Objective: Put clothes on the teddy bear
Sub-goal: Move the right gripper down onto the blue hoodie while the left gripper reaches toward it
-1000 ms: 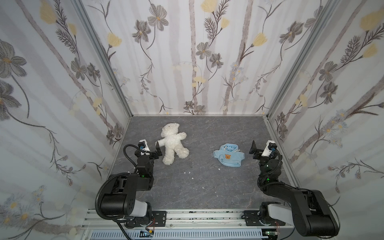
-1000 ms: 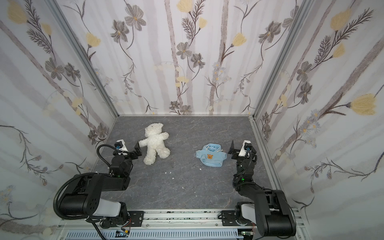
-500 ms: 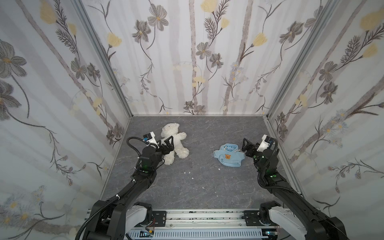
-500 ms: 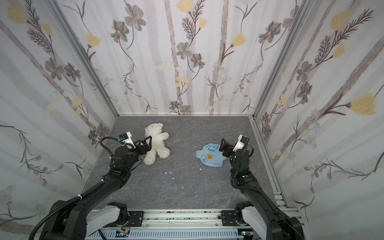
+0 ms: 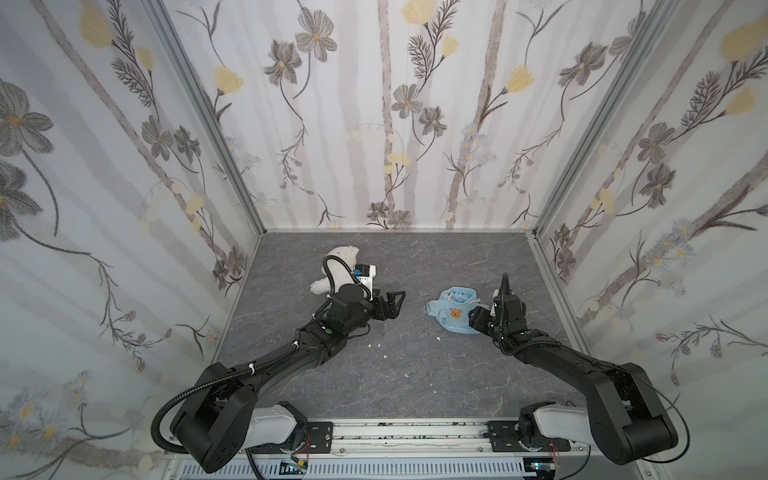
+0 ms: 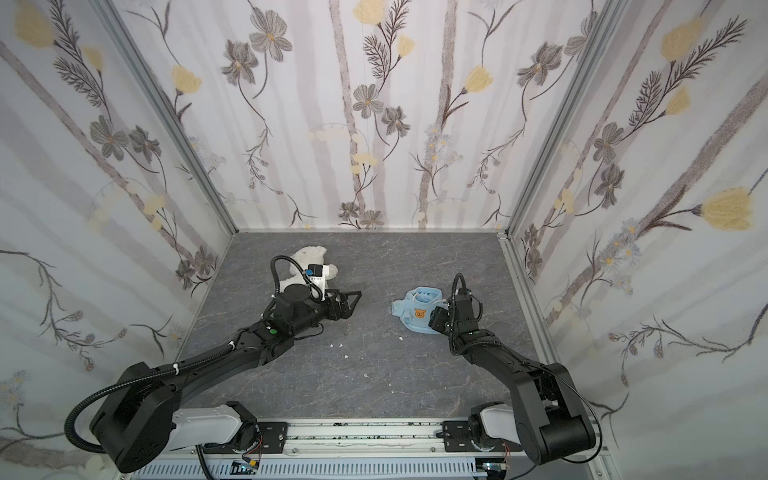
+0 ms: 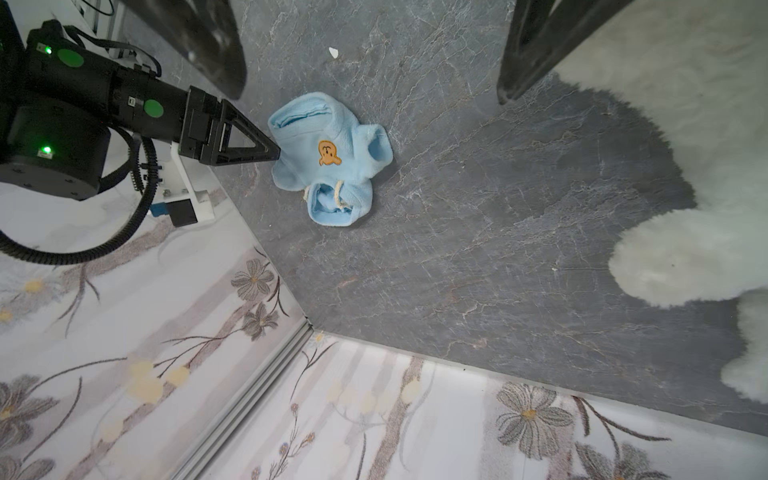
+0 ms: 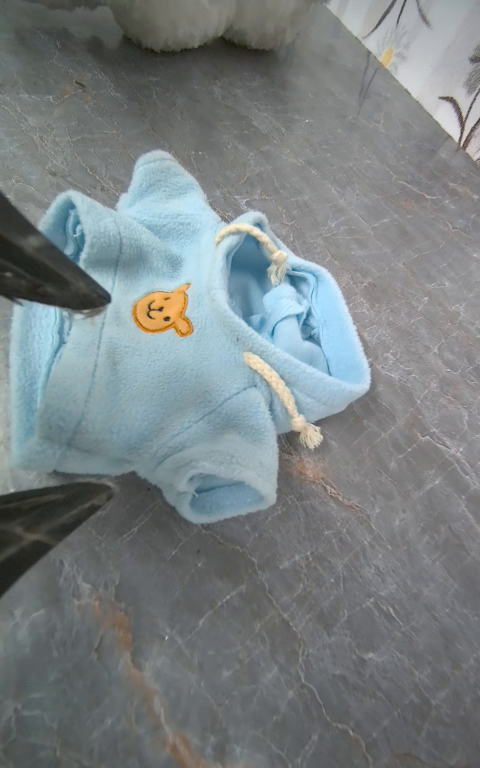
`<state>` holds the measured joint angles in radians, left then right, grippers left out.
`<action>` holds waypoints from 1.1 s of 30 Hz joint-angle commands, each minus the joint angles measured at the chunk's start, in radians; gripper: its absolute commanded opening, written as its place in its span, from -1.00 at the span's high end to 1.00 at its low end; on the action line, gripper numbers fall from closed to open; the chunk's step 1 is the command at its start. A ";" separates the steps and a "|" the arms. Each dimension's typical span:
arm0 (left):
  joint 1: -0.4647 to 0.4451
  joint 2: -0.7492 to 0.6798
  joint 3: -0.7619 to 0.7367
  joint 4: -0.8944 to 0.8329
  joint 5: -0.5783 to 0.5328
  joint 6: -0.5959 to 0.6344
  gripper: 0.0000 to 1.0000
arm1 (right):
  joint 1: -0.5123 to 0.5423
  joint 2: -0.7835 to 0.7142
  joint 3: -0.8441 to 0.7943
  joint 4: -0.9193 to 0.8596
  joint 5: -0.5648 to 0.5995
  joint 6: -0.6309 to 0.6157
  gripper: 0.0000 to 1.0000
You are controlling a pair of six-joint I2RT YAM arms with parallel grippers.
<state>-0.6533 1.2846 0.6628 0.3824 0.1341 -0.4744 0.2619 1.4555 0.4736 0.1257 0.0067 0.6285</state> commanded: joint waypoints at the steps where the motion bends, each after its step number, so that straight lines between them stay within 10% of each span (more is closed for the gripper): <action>1: -0.013 0.005 0.015 0.007 -0.020 0.026 -0.92 | 0.000 0.012 -0.003 0.040 0.016 0.024 -0.28; 25: -0.029 -0.048 0.018 0.029 -0.032 0.035 -0.96 | 0.060 0.167 0.157 -0.165 0.089 0.101 0.10; 33: -0.030 -0.008 0.030 0.052 -0.030 0.066 -0.96 | 0.061 0.187 0.164 -0.094 0.032 0.061 0.70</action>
<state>-0.6815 1.2530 0.6769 0.3855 0.1059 -0.4335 0.3225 1.6482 0.6464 -0.0345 0.0727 0.7059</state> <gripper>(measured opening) 0.984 0.184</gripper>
